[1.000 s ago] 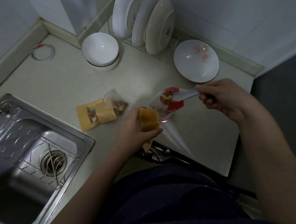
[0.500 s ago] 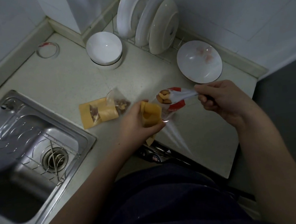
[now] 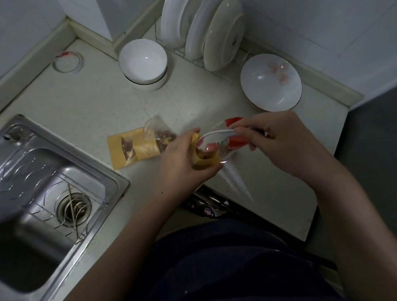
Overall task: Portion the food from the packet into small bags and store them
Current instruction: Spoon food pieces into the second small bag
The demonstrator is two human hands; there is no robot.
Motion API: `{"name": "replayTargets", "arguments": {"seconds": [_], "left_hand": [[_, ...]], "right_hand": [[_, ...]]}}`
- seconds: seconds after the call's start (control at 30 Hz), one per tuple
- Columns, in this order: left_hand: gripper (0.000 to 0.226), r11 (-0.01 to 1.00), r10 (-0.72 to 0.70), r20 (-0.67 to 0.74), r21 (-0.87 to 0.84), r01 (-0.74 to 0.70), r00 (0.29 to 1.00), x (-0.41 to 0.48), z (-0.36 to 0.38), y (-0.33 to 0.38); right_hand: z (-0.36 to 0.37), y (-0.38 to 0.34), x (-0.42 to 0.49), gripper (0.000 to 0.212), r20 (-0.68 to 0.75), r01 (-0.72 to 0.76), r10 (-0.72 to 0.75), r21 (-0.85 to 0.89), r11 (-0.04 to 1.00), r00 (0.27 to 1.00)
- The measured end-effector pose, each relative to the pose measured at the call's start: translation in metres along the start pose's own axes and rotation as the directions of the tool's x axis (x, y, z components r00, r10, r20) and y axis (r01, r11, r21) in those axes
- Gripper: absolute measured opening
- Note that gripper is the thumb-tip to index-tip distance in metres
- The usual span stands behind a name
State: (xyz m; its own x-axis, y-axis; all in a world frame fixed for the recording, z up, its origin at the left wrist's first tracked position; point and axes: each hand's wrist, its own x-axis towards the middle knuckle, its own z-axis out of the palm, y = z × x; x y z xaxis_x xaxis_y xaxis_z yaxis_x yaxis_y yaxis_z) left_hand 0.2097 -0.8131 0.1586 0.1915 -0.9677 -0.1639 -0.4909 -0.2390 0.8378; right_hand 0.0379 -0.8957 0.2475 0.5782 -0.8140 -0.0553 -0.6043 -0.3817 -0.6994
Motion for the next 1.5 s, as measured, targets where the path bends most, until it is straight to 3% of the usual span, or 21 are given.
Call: {"name": "replayTargets", "arguments": {"seconds": [0.27, 0.33, 0.53, 0.73, 0.93, 1.1, 1.3, 1.5], "left_hand": [[0.084, 0.999, -0.05, -0.026, -0.02, 0.05, 0.998, -0.002, 0.004, -0.013], [0.083, 0.998, -0.055, -0.033, -0.021, 0.054, 0.998, -0.002, 0.004, -0.016], [0.083, 0.998, -0.065, -0.022, 0.002, 0.065, 0.998, -0.003, 0.006, -0.021], [0.086, 0.997, -0.077, -0.036, 0.0, 0.077, 0.996, -0.007, 0.005, -0.023], [0.086, 0.994, -0.103, -0.04, 0.037, 0.104, 0.994, -0.009, 0.006, -0.03], [0.09, 0.991, -0.122, -0.054, 0.04, 0.124, 0.991, -0.01, 0.005, -0.034], [0.092, 0.988, -0.137, -0.066, 0.061, 0.141, 0.988, -0.012, 0.004, -0.04], [0.093, 0.986, -0.154, -0.068, 0.051, 0.158, 0.986, -0.012, 0.005, -0.041]], "right_hand": [[-0.029, 0.007, 0.0, 0.019, -0.281, 0.031, -0.083, -0.185, 0.982, 0.956], [-0.033, 0.01, 0.002, 0.021, -0.284, 0.034, -0.115, -0.274, 0.961, 0.952], [-0.01, 0.015, 0.018, 0.034, -0.022, -0.012, -0.001, -0.562, 0.827, 1.0], [0.025, 0.03, 0.043, 0.02, 0.318, 0.228, 0.02, -0.719, 0.657, 0.948], [0.05, 0.051, 0.064, 0.011, 0.314, 0.212, 0.127, -0.838, 0.502, 0.941], [0.067, 0.065, 0.064, 0.006, 0.3, 0.148, 0.184, -0.81, 0.567, 0.936], [0.082, 0.083, 0.061, 0.032, 0.309, 0.122, 0.297, -0.85, 0.513, 0.903], [0.061, 0.089, 0.077, 0.024, 0.253, -0.129, 0.431, -0.72, 0.682, 0.866]]}}
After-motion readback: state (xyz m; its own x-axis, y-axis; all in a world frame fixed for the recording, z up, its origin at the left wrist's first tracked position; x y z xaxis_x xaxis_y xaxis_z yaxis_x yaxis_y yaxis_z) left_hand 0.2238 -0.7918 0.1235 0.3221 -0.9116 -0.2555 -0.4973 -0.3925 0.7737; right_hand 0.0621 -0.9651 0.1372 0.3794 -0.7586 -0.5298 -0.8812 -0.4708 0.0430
